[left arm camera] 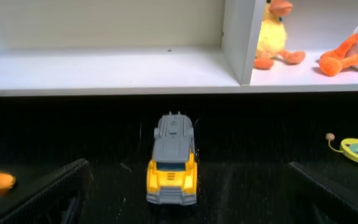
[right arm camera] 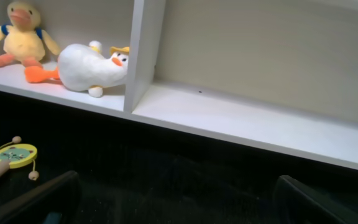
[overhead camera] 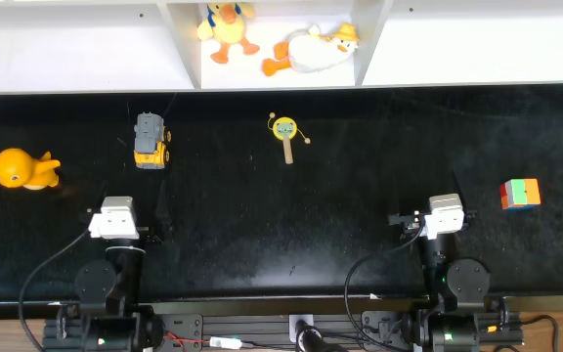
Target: Store Toys
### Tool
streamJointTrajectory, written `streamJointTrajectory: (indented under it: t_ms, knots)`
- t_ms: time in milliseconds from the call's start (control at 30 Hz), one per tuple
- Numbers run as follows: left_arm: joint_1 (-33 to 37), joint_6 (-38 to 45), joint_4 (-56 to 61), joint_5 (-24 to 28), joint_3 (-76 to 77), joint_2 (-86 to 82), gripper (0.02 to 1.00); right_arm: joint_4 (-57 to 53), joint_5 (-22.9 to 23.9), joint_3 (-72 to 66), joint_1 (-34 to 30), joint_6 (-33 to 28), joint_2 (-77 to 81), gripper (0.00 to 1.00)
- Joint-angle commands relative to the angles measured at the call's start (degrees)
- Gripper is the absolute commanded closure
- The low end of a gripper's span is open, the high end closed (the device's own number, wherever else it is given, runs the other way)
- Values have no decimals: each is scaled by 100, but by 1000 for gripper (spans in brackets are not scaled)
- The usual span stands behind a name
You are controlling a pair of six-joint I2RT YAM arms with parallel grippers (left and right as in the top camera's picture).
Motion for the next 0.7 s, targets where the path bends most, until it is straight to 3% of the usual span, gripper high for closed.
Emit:
streamJointTrajectory:
  t_ms: [33,133,233,400,700]
  knots:
    - [66,-1045,-796,-59,804,579,20,26,-44,-76,-33,-15,-37,5]
    - [186,-765,-1910,-28,1740,1320,23,26,-44,-76,-33,-15,-37,7]
    - [511,195,-2883,247,2664,2098,27,26,-44,-76,-33,-15,-37,5]
    - [1567,1827,-3823,1412,3950,3233,27,26,-44,-76,-33,-15,-37,5]
    - [3801,3856,-4846,3014,5211,4699,27,26,-44,-76,-33,-15,-37,5]
